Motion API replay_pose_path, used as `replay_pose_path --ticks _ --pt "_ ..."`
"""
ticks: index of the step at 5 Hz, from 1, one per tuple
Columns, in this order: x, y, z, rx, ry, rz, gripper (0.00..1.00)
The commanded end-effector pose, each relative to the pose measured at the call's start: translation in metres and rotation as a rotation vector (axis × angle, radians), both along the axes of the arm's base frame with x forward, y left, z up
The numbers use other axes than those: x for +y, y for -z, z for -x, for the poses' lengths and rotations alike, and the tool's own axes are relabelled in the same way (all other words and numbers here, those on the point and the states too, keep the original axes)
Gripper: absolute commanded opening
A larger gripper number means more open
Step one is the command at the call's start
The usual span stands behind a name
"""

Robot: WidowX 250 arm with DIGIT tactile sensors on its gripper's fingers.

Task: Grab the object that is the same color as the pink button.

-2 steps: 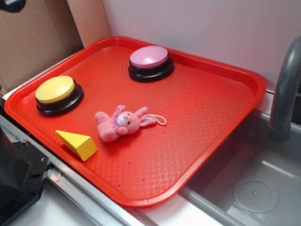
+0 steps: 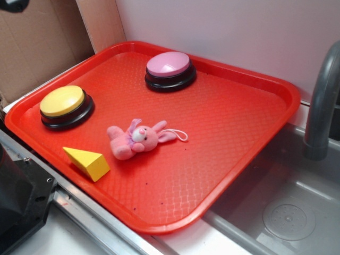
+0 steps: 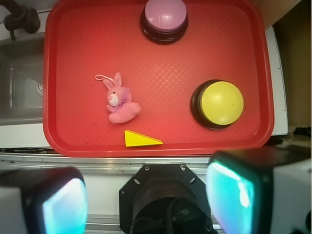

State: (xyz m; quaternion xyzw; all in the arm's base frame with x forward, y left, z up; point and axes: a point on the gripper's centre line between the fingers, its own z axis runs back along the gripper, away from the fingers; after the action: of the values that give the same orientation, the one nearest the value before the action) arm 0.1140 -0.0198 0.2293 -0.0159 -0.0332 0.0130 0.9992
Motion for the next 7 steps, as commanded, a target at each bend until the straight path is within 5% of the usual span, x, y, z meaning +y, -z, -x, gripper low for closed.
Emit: replay_pose_path --ticks 1,2,4,6,7 --pt "-0.016 0.046 -0.033 -0.115 0.165 -0.086 1.0" --pt "-0.031 0.082 -0.046 -0.175 0.35 -0.065 1.0" --pt "-0.047 0.156 -0.079 -0.119 0.439 0.049 1.0" --pt "-0.044 0.198 -0.077 -0.089 0.498 -0.053 1.0" --pt "-0.041 0.207 -0.074 -0.075 0.509 -0.046 1.0"
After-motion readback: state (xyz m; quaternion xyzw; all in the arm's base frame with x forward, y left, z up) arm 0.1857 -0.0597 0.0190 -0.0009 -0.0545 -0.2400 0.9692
